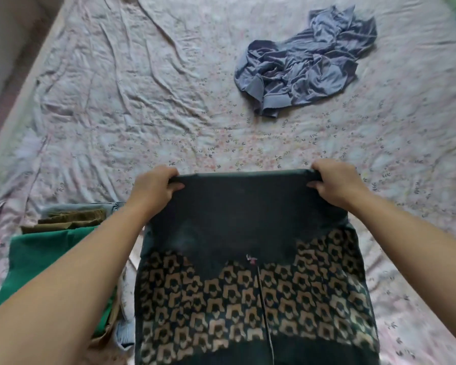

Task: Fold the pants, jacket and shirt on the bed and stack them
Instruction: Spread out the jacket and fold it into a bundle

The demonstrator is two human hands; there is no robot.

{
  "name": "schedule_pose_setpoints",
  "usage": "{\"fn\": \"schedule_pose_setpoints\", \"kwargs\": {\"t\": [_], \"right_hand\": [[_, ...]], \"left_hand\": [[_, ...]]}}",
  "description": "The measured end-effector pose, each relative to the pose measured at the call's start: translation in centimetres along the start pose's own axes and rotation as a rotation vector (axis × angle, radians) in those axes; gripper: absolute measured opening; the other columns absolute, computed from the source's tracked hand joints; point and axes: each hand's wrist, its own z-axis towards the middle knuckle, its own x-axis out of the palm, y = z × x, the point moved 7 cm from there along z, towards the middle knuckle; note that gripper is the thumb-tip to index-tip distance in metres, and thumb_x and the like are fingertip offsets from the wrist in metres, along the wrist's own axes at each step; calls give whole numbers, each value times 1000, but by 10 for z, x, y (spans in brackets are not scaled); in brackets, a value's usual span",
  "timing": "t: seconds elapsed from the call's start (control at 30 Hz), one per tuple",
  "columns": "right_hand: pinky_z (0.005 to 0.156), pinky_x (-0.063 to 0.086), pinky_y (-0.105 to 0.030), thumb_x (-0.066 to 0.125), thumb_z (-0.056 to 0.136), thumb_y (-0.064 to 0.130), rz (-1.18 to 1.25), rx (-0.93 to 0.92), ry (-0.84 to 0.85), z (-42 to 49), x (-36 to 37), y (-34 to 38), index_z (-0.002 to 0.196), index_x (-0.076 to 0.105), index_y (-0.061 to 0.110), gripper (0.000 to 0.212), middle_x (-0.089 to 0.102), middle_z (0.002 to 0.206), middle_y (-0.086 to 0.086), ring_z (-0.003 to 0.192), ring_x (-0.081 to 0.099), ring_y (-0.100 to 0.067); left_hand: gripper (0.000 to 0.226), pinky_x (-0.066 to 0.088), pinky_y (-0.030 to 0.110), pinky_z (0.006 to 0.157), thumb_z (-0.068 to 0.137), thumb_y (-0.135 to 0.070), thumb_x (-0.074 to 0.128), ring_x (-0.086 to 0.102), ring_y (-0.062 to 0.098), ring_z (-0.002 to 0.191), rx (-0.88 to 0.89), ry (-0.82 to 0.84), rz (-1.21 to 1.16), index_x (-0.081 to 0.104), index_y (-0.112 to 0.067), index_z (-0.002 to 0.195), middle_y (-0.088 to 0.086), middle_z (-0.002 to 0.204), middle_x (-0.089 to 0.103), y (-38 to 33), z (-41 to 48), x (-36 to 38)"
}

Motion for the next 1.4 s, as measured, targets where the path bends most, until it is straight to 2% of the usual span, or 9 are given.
{"fn": "schedule_pose_setpoints", "kwargs": {"t": [0.23,0.57,0.7,0.8,0.87,0.97,1.1,1.27,1.4], "right_hand": [[80,38,-40,63,82,13,20,0,-247,18,-77,8,97,59,4,18,63,98,-17,93,55,-36],[71,40,-38,59,67,6,-72,-339,-368,-81,-11,16,83,54,4,17,58,78,-17,69,58,-36],[63,29,-34,77,46,0,-53,-318,-179,-128,57,9,78,48,11,45,53,72,-12,63,54,-32],[55,33,-32,78,40,-2,-32,-261,-24,-158,118,2,72,49,12,46,49,68,-10,57,52,-31],[51,39,-32,81,45,1,-30,-224,136,-175,155,1,75,54,10,41,50,72,-10,61,53,-32],[69,43,-36,78,67,25,22,-100,316,-188,184,-4,96,60,9,37,53,92,-11,85,54,-33],[69,50,-41,74,67,29,53,-106,-23,-169,162,4,92,64,5,37,59,91,-17,85,53,-34],[92,41,-57,42,81,31,160,-164,-281,-118,155,71,116,58,7,45,57,121,-20,116,46,-31],[93,36,-61,38,82,34,105,-111,-219,-90,198,101,124,57,14,50,54,133,-11,121,52,-31]], "left_hand": [[13,37,38,71,84,-12,63,55,36,82,142,-295,70,61,1,89,20,88,59,-29,15,-74],[4,26,36,66,82,-13,51,42,24,73,378,-494,230,53,-11,84,10,74,58,-7,-103,12],[24,25,35,67,65,0,53,40,22,74,299,-377,206,52,-15,84,7,75,55,15,-156,78],[31,25,33,66,54,4,61,40,23,70,229,-220,238,55,-15,79,6,74,53,27,-180,130],[35,32,36,63,53,2,75,48,27,65,186,-67,248,56,-13,78,8,74,54,35,-192,161],[36,47,40,67,64,-29,82,57,34,76,-59,89,146,63,-7,86,12,84,59,53,-202,183],[47,43,53,86,81,-38,47,52,44,100,-265,-152,-25,58,2,104,24,104,55,63,-187,159],[35,36,49,100,85,-17,38,41,29,123,114,-393,-17,52,-3,114,19,122,57,-19,-130,158],[47,35,57,99,85,-24,37,44,28,129,192,-242,55,52,-5,125,13,135,52,-51,-99,217]]}}
